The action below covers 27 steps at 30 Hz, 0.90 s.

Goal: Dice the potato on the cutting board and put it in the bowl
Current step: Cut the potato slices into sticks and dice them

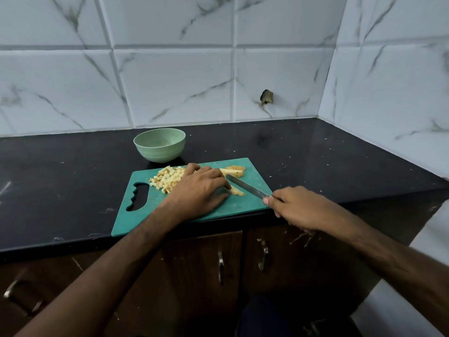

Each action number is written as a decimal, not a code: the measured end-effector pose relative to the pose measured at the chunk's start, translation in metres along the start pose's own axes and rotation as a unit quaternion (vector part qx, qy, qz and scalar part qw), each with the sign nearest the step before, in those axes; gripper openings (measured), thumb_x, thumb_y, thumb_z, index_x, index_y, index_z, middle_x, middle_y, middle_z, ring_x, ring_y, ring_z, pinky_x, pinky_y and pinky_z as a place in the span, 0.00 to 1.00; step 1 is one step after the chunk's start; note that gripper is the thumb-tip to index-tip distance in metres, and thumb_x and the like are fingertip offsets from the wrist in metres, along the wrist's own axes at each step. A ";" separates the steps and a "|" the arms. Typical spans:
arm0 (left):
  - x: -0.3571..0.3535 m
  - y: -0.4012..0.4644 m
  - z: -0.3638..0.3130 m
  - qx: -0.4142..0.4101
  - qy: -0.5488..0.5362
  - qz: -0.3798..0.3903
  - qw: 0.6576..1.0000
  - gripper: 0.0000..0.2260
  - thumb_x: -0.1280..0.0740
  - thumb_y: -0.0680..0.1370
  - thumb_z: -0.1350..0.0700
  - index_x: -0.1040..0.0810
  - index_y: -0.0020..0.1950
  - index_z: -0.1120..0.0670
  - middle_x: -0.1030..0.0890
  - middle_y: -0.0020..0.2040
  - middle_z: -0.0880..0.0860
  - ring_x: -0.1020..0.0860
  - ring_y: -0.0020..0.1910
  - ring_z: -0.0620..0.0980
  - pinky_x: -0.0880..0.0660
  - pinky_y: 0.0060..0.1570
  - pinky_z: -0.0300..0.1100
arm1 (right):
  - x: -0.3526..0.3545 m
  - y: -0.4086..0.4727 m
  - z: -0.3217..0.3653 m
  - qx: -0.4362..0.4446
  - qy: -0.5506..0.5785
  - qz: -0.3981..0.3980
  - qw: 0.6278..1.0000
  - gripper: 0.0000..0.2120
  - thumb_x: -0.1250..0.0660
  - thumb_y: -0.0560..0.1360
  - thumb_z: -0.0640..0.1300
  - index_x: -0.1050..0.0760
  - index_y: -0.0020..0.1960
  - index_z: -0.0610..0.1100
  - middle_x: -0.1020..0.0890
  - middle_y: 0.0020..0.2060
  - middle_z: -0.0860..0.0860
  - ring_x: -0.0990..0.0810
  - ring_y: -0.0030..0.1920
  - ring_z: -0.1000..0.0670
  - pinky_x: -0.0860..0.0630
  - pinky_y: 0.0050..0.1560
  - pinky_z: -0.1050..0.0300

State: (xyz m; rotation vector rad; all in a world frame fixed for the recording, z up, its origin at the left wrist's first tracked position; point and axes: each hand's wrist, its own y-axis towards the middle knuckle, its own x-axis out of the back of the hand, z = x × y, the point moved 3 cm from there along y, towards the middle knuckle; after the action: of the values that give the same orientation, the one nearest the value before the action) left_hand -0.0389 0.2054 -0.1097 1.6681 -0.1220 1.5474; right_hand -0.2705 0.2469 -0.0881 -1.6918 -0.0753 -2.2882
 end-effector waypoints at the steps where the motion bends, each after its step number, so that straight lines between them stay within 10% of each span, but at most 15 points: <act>1: -0.001 0.002 -0.001 0.006 -0.010 -0.004 1.000 0.13 0.39 0.80 0.42 0.18 0.55 0.46 0.19 0.54 0.45 0.22 0.55 0.47 0.39 0.53 0.46 | -0.004 -0.002 0.001 -0.005 -0.009 0.000 1.000 0.21 0.47 0.85 0.60 0.25 0.47 0.48 0.19 0.39 0.50 0.21 0.34 0.53 0.22 0.40 0.52; 27: -0.007 0.006 0.006 0.050 -0.097 -0.032 0.994 0.11 0.31 0.77 0.44 0.16 0.46 0.50 0.19 0.45 0.44 0.23 0.44 0.43 0.37 0.52 0.40 | -0.014 -0.012 0.023 0.034 -0.083 0.004 0.996 0.18 0.50 0.86 0.59 0.35 0.41 0.53 0.27 0.39 0.54 0.25 0.34 0.55 0.31 0.33 0.60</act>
State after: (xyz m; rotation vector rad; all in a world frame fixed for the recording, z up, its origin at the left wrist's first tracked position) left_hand -0.0391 0.1942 -0.1117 1.8815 -0.0917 1.3618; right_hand -0.2488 0.2664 -0.0924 -1.8399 -0.1801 -2.1109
